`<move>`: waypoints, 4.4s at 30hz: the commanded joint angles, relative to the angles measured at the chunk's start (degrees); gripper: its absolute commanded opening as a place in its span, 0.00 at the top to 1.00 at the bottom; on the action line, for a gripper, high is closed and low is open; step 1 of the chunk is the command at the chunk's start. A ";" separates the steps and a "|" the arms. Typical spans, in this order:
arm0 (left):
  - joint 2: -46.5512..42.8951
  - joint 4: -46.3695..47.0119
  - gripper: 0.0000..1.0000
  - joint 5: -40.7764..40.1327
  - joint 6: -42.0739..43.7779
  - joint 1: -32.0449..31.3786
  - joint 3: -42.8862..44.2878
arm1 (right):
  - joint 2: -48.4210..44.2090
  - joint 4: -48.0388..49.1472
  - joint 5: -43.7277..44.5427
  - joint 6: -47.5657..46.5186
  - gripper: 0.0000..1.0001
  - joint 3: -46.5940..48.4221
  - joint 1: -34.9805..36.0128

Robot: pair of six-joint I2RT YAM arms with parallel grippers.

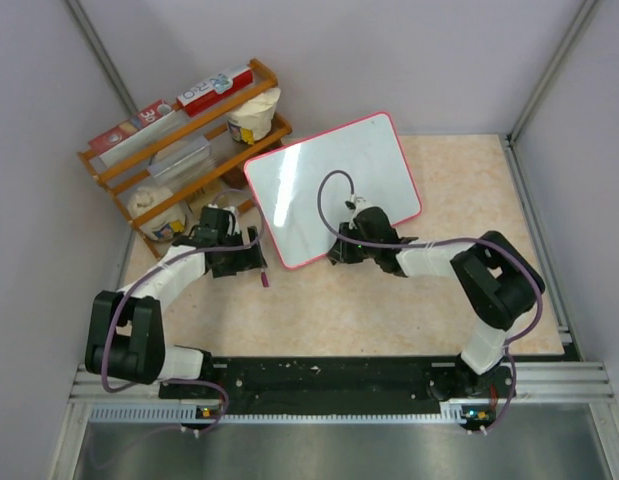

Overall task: Write a sentence on the whiteboard
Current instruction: Move the whiteboard stand to the center of the board, then pick up the whiteboard marker from the corner of the board, then move the whiteboard stand to the center of the board.

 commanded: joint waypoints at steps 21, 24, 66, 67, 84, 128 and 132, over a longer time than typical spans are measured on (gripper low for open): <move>6.51 0.08 0.16 -12.26 -2.24 -6.33 4.08 | -20.11 -15.48 10.88 -5.76 0.44 -5.62 -6.36; 8.71 -0.01 0.21 -14.98 -2.85 -8.26 5.67 | -20.38 -15.92 10.79 -6.73 0.44 -5.54 -7.06; 1.15 -3.79 1.00 -12.35 -6.90 -10.37 -1.98 | -2.80 -12.32 10.62 -9.45 0.48 3.34 -13.66; 1.07 -3.70 1.00 -12.09 -6.90 -10.37 -1.98 | -2.19 -12.23 10.44 -9.63 0.55 3.78 -13.74; 0.89 -2.82 1.00 -10.60 -5.58 -10.37 -1.10 | 2.65 -14.42 15.27 -12.53 0.50 8.53 -13.74; -1.13 -0.27 1.00 -7.61 -4.96 -10.46 -3.47 | -5.87 -7.74 -0.37 -13.77 1.00 -1.31 -13.13; -1.66 -0.18 1.00 -7.17 -5.23 -10.37 -3.73 | -8.94 -9.59 1.56 -12.45 1.00 -3.94 -13.13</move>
